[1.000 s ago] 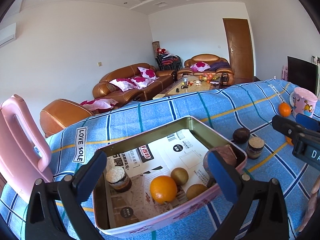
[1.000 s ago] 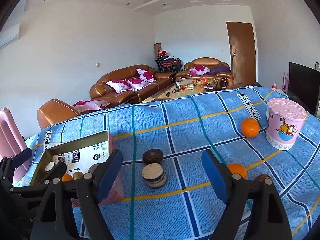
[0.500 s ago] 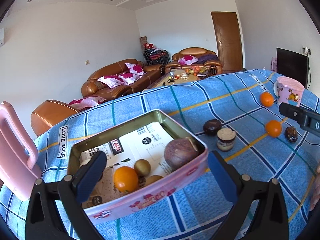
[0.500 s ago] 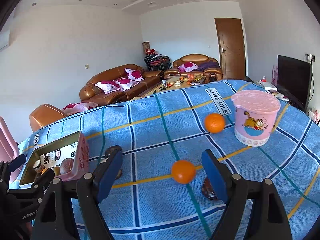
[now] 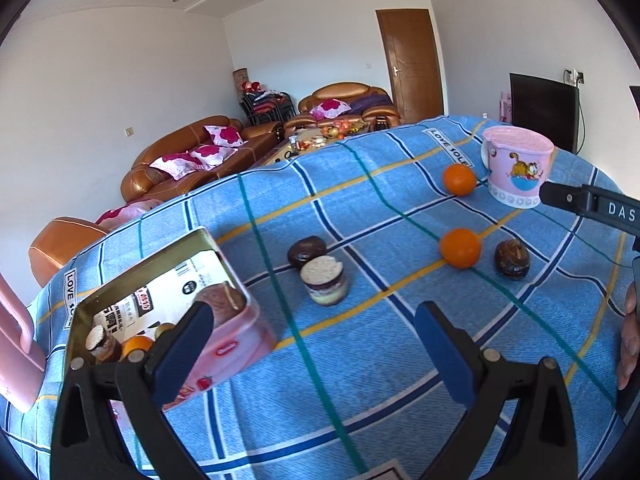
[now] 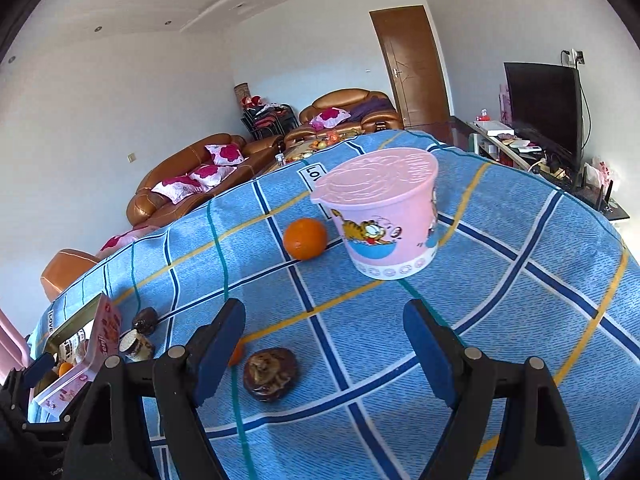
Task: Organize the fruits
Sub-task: 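Grasp a brown round fruit with the right tool while the left tool grasps an orange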
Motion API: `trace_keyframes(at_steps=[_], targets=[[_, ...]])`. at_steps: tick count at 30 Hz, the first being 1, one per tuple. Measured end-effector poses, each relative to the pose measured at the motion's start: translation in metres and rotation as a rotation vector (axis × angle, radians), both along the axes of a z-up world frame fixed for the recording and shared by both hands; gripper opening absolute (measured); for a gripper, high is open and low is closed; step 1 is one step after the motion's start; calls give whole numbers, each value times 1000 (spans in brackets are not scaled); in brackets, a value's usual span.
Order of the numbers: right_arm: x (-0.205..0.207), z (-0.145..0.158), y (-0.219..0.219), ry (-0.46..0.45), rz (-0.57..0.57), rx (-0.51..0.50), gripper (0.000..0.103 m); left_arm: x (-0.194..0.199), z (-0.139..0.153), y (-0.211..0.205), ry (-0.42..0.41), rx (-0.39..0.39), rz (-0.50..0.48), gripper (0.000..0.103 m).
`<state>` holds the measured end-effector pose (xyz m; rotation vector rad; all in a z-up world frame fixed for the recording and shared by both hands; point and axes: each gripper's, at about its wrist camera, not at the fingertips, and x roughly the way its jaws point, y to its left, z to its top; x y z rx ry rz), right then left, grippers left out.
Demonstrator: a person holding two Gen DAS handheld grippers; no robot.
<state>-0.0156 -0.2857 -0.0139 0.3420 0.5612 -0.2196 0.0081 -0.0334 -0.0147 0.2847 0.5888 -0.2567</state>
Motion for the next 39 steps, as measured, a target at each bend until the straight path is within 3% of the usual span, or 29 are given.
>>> trace_keyframes(at_steps=[4, 10, 15, 20, 22, 23, 28, 32, 39], targets=[[3, -3, 1, 31, 122, -5, 82, -1, -3, -19, 32, 11, -36, 103], [12, -6, 33, 98, 279, -125, 81, 0, -6, -36, 63, 19, -45, 103], [28, -18, 42, 194, 341, -140, 66, 5, -9, -40, 84, 30, -28, 103], [41, -30, 47, 268, 386, -127, 60, 9, -13, -47, 90, 56, -16, 103], [44, -34, 50, 295, 389, -137, 49, 10, -13, -51, 87, 69, -15, 103], [44, -33, 51, 292, 392, -142, 44, 11, -14, -53, 88, 78, -16, 103], [43, -33, 36, 261, 385, -55, 43, 12, -11, -62, 62, 84, -26, 103], [27, -24, 0, 124, 316, 121, 43, 21, -11, -75, 78, 71, -48, 101], [11, -6, -21, 23, 151, 57, 44, 48, -11, -108, 125, 33, -108, 81]])
